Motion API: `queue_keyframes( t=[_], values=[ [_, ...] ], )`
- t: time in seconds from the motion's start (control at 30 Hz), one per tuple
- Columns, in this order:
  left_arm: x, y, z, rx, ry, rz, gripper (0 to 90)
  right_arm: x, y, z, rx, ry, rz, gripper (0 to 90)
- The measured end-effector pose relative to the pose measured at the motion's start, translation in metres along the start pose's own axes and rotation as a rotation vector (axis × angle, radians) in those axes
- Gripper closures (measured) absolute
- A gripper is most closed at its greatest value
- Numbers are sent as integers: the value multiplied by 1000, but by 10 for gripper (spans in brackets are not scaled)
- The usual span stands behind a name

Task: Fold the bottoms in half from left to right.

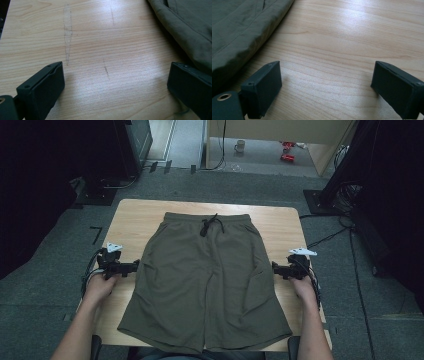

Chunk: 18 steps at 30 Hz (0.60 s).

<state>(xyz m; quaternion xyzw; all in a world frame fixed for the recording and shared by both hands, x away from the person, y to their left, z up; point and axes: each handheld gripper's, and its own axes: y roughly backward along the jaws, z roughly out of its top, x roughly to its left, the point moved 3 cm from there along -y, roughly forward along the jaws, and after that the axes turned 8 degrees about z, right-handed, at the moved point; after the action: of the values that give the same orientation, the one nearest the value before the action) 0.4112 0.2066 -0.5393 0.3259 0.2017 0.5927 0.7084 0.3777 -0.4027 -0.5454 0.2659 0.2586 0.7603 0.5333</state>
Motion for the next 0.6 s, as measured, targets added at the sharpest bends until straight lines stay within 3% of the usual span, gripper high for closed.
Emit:
queue_keyframes(
  t=[0.17, 0.27, 0.6],
  values=[
    [0, 1, -1, 1, 9, 9, 10, 0, 1, -1, 0, -15, -15, 71],
    [-1, 1, -1, 2, 13, 12, 10, 0, 2, -4, 6, -59, -61, 22],
    [-1, 1, -1, 0, 9, 9, 10, 2, 0, -2, 14, -58, -59, 0]
  ],
)
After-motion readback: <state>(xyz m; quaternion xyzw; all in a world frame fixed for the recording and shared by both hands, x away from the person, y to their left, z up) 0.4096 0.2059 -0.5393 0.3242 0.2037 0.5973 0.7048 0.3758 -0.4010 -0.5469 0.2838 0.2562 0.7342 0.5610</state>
